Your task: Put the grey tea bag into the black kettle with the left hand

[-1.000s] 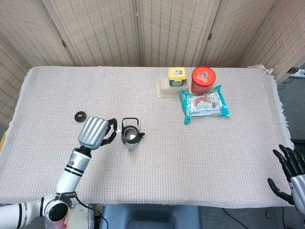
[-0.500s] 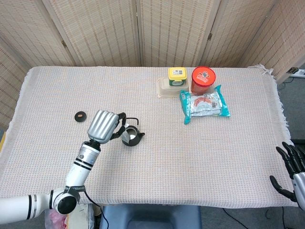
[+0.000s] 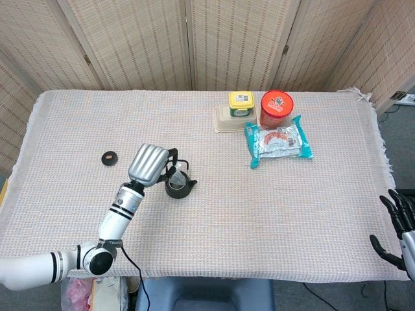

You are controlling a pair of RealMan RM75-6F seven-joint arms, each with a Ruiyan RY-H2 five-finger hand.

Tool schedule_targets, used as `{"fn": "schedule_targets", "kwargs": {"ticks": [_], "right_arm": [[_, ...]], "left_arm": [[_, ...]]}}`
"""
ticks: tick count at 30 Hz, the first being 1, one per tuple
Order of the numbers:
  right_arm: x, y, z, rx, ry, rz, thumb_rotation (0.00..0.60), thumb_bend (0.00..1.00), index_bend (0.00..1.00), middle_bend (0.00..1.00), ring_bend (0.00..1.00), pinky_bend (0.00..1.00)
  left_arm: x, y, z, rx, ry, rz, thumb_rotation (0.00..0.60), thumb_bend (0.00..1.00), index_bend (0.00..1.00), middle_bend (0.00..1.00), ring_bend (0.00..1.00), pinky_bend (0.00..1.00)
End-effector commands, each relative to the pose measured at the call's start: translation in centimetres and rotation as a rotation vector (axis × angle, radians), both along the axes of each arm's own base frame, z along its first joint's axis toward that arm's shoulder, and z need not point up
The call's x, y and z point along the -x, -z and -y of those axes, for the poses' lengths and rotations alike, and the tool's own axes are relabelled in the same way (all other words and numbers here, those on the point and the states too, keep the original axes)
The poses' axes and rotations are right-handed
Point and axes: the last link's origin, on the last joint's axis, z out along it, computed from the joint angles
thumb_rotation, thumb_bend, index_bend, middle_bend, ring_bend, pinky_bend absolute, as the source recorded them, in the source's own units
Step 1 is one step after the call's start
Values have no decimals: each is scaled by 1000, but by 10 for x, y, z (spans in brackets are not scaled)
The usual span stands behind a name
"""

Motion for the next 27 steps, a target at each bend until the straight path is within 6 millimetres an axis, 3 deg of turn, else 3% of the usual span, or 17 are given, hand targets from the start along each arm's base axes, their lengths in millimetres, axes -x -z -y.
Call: {"fn": "schedule_targets", "kwargs": {"ticks": [1, 8, 23, 26, 27], "right_arm": [[0, 0, 1, 0, 3, -1, 600, 268, 0, 0, 0, 0], [0, 3, 3, -8, 8, -9, 600, 268, 0, 0, 0, 0], [2, 2, 8, 5, 36, -15, 600, 268, 0, 0, 0, 0], [2, 2, 8, 7, 38, -15, 600, 268, 0, 0, 0, 0], [2, 2, 8, 5, 38, -15, 600, 268, 0, 0, 0, 0]], "left_arm": [[5, 8, -1, 23, -11, 1, 600, 530, 619, 1000, 976, 1000], [19, 22, -7, 48, -30, 4, 600, 530, 621, 1000, 976, 1000], [14, 37, -30, 63, -31, 79, 600, 529, 619, 1000, 974, 1000], [8, 47, -32, 71, -6, 105, 600, 516, 555, 1000, 955, 1000], [7, 50, -33, 76, -2, 94, 600, 468, 467, 1000, 941, 1000]]}}
